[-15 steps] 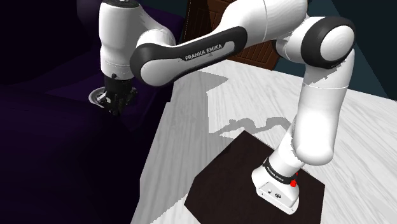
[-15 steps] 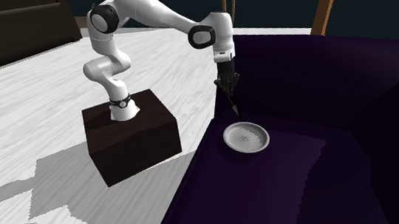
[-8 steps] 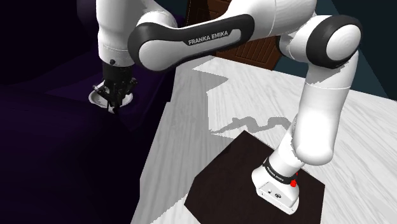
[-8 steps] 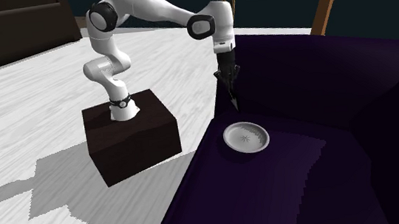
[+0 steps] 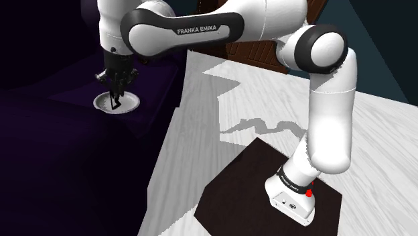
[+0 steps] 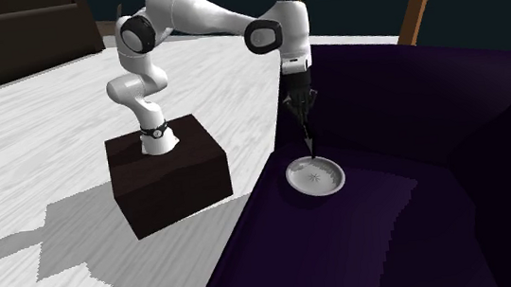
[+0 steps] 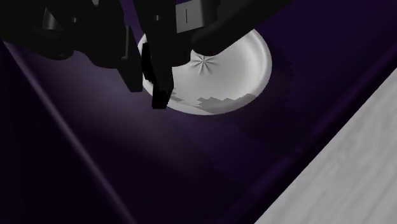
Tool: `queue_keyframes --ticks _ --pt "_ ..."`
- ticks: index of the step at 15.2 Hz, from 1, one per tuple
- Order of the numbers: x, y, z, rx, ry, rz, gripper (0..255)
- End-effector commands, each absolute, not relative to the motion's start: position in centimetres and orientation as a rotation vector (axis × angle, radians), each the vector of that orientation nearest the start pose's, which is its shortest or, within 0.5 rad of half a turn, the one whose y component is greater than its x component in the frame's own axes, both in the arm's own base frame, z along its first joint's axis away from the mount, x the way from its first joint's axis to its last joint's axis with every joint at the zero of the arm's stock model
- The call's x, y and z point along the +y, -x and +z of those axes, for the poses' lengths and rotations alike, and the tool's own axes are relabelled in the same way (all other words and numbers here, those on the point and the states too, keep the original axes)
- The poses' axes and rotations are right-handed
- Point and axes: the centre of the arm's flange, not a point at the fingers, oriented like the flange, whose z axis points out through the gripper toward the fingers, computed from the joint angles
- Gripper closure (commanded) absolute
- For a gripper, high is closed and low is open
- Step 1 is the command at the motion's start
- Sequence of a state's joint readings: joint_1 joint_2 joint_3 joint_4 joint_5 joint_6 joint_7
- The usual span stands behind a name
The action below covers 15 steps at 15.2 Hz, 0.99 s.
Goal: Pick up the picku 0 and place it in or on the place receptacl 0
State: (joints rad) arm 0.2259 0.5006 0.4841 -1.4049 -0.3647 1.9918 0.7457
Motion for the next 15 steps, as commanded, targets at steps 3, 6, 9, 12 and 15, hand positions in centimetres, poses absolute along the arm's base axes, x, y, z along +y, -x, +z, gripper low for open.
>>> queue_keyframes --ticks 3,6,9,12,15 --pt "37.6 -64.1 45.4 -0.037 3.123 -0.295 255" --pt "36.0 -68.7 45.4 -0.037 3.123 -0.295 255" --pt "36.0 -68.7 43.8 -0.037 3.123 -0.295 255" --pt "36.0 -68.7 42.2 -0.037 3.123 -0.295 255" --pt "36.0 -68.7 40.7 -0.037 3.123 -0.295 255"
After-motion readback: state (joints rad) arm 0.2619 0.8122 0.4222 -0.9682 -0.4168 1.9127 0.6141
